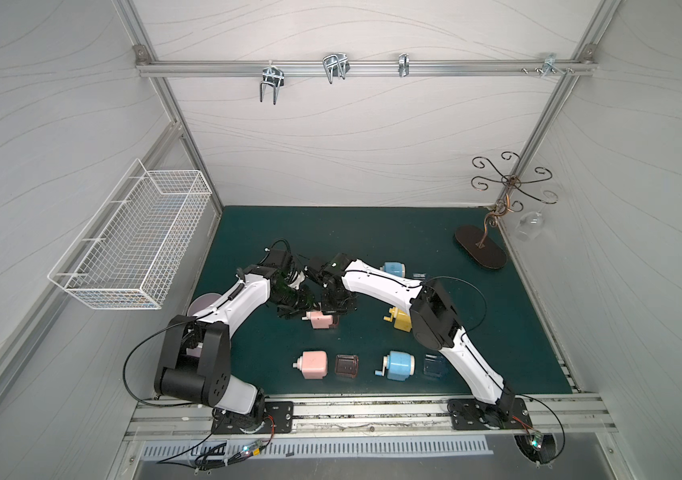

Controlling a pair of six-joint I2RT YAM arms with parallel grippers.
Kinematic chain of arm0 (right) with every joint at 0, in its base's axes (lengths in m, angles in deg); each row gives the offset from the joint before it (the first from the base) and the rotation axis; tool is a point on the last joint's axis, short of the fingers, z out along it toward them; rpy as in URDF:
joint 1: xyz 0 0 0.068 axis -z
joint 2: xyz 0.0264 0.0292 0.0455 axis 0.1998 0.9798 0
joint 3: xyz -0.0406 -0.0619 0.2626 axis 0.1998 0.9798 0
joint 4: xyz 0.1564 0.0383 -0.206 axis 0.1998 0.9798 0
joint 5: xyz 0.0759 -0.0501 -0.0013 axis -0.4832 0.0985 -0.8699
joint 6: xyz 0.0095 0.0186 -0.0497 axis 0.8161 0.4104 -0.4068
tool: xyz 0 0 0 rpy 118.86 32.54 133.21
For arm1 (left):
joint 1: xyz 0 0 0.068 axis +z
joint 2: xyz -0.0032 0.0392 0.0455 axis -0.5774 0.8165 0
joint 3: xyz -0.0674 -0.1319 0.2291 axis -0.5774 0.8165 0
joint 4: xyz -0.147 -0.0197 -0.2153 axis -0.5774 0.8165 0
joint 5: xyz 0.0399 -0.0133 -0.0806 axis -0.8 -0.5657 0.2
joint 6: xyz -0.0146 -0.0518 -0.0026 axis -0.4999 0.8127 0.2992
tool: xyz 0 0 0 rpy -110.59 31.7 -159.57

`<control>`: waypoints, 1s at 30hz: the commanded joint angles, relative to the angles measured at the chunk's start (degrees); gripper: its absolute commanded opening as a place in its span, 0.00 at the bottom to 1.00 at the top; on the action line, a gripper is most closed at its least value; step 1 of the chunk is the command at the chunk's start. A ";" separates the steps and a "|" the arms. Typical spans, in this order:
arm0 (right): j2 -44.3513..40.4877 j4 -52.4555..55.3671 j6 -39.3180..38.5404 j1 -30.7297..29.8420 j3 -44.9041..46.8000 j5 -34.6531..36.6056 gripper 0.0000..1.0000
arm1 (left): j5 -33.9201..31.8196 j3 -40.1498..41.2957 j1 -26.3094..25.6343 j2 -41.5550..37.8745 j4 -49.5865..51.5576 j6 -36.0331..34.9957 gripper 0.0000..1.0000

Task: Put the tray back into the pencil sharpener
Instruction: Close the container of the pencil sharpener.

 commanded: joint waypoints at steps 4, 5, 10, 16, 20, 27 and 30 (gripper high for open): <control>-3.11 -1.43 0.33 -0.46 -1.02 -2.03 0.06 | -0.57 -0.45 -0.64 1.13 0.01 -0.46 0.53; -3.04 -1.55 0.40 -0.50 -0.93 -2.25 0.07 | -0.56 -0.45 -0.68 1.12 0.01 -0.46 0.53; -2.86 -2.57 0.39 -0.46 -0.59 -3.41 0.09 | -0.56 -0.45 -0.64 1.12 -0.01 -0.44 0.53; -2.69 -4.16 0.74 -0.42 -0.13 -4.92 0.10 | -0.56 -0.44 -0.65 1.03 0.01 -0.46 0.53; -2.84 -5.07 0.82 -0.33 0.34 -5.86 0.10 | -0.50 -0.36 -0.65 1.09 0.01 -0.43 0.53; -2.71 -6.57 1.03 -0.33 1.01 -7.13 0.10 | -0.48 -0.34 -0.73 1.12 0.02 -0.41 0.53; -2.63 -6.84 1.15 -0.33 1.18 -7.18 0.10 | -0.47 -0.34 -0.73 1.10 0.01 -0.37 0.53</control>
